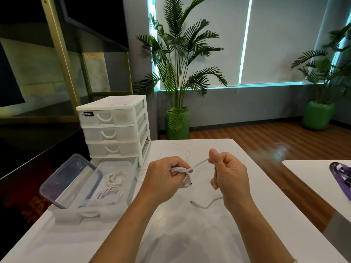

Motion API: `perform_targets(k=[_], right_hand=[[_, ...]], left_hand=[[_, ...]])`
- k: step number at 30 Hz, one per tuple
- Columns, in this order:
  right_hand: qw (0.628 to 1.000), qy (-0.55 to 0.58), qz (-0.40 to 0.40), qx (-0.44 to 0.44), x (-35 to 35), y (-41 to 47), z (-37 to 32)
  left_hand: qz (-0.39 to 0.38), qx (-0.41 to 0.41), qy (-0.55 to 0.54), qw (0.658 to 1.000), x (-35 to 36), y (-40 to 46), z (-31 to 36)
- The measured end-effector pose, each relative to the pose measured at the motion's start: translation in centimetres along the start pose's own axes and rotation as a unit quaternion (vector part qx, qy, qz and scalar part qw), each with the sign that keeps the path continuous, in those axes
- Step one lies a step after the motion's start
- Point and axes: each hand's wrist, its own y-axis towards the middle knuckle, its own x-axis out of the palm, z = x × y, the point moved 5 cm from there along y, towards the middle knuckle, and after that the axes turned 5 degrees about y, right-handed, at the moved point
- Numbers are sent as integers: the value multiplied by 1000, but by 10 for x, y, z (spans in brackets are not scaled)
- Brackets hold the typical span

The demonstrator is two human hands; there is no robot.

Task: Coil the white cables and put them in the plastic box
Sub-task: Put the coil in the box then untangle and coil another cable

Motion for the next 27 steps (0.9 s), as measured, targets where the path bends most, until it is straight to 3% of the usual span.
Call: perform_targets(k=[5,10,13,17,20,23,27], right_hand=[[999,-45,-13,4,4,-1,4],[994,-87,-61,14,12,-3,11],[988,-128,-84,2,14,-1,14],[963,-235,-120,-46,22,-4,18],[956,-229,-173,-58,33,-12,18],[943,-234,-214,-101,39,-20,13],[933,-265,-179,-166,32,-17,5]], left_hand=[[-10,-32,-172,985,8,-2,1],[-3,-73,-263,962,12,-3,-2],[33,-113,-271,955,13,-2,-7],[99,-222,-313,918,16,-2,-22],[128,-255,-311,907,15,-3,-29],[125,-279,-318,898,20,-5,-30],[58,-290,-311,903,22,-3,-33]])
